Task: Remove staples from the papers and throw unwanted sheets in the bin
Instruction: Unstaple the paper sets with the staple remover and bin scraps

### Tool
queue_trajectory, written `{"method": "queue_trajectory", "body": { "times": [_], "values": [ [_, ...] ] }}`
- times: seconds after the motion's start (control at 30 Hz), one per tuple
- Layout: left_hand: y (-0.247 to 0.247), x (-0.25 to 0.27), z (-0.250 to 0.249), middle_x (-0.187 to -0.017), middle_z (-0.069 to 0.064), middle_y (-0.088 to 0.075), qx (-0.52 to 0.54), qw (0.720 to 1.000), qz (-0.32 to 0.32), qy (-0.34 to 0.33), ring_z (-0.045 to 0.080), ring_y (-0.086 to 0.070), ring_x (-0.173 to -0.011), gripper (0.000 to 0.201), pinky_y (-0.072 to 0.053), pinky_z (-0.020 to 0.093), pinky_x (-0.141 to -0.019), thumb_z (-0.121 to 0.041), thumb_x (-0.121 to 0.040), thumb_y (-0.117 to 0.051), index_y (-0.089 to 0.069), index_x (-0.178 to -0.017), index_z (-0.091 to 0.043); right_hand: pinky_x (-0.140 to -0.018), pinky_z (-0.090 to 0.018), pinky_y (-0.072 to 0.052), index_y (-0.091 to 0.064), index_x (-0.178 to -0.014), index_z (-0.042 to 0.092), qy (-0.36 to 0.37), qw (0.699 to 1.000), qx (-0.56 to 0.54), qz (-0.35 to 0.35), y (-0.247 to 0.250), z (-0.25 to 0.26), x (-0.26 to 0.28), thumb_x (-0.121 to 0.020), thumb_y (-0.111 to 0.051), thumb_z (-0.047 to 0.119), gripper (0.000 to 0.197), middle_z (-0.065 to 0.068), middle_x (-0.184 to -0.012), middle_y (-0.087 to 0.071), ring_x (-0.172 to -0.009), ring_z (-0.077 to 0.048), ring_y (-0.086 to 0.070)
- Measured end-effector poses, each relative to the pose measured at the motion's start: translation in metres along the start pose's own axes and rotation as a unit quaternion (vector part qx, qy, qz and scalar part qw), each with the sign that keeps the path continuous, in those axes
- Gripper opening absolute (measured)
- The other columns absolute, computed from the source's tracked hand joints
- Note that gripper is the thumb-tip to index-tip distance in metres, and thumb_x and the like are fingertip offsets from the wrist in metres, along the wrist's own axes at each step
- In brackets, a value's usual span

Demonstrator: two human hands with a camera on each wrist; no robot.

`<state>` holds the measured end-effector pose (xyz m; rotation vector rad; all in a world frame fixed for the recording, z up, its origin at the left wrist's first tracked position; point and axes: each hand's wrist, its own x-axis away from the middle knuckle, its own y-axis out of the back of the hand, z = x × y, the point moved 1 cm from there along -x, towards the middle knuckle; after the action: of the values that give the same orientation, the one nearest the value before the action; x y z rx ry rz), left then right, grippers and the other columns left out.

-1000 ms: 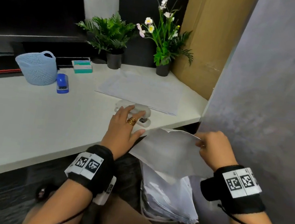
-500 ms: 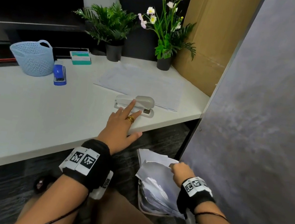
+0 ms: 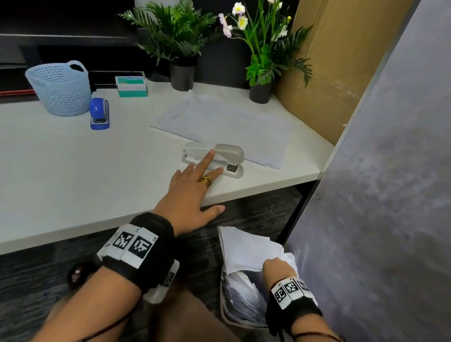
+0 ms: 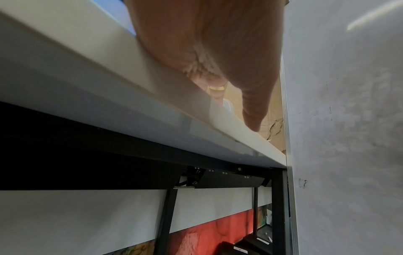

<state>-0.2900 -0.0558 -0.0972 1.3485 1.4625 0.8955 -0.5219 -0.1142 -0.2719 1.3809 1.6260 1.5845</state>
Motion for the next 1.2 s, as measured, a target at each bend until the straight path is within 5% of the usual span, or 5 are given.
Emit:
{"method": "queue_trajectory", "body": {
  "times": [0.23, 0.47, 0.8, 1.03, 1.2],
  "values": [
    [0.002, 0.002, 0.001, -0.156, -0.009, 0.016, 0.012, 1.000, 0.007, -0.005, 0.024, -0.014, -0.142, 0.076, -0.012, 0.047, -0.116, -0.050, -0.085, -0.058, -0.020, -0.148, -0.028, -0.102, -0.033, -0.035, -0.060, -0.116, 0.021, -0.043, 0.979, -0.192, 0.053, 0.023, -0.002, 0.011, -0.088, -0.042, 0.061, 0.052, -0.003, -0.121, -0.058, -0.115, -0.023, -0.051],
    [0.001, 0.001, -0.001, -0.156, -0.009, 0.018, -0.005, 1.000, 0.007, 0.005, 0.024, -0.011, -0.143, 0.077, -0.010, 0.046, -0.117, -0.052, -0.085, -0.056, -0.018, -0.148, -0.029, -0.059, -0.026, -0.038, -0.059, -0.070, 0.007, -0.143, 0.829, -0.375, -0.390, 0.189, -0.025, 0.022, -0.094, -0.046, 0.028, 0.035, -0.007, -0.060, -0.053, -0.058, -0.025, -0.050],
    [0.003, 0.003, -0.002, -0.156, -0.008, 0.017, -0.002, 1.000, 0.017, 0.015, 0.022, -0.006, -0.144, 0.078, -0.003, 0.042, -0.118, -0.050, -0.086, -0.056, -0.015, -0.149, -0.028, -0.074, -0.028, -0.042, -0.059, -0.104, 0.003, -0.138, 0.924, -0.340, -0.108, 0.261, -0.033, -0.049, -0.072, -0.074, 0.051, 0.059, -0.014, -0.107, -0.062, -0.100, -0.030, -0.059],
    [0.003, 0.003, 0.000, -0.156, -0.007, 0.015, 0.008, 1.000, 0.018, 0.008, 0.021, -0.003, -0.144, 0.079, -0.001, 0.043, -0.118, -0.049, -0.086, -0.056, -0.014, -0.149, -0.027, -0.070, -0.029, -0.039, -0.053, -0.096, 0.004, -0.140, 0.871, -0.411, -0.229, 0.256, -0.031, -0.054, -0.088, -0.058, 0.016, 0.015, -0.019, -0.103, -0.059, -0.103, -0.036, -0.057],
    [0.002, 0.005, 0.002, -0.157, -0.007, 0.012, 0.033, 0.999, 0.003, 0.011, 0.019, -0.006, -0.143, 0.076, -0.005, 0.042, -0.118, -0.045, -0.087, -0.056, -0.015, -0.149, -0.027, -0.078, -0.047, -0.055, -0.046, -0.123, 0.000, -0.028, 0.751, -0.535, -0.386, 0.278, -0.020, -0.036, -0.089, -0.046, -0.006, 0.035, -0.023, -0.111, -0.058, -0.103, -0.033, -0.060]
  ]
}}
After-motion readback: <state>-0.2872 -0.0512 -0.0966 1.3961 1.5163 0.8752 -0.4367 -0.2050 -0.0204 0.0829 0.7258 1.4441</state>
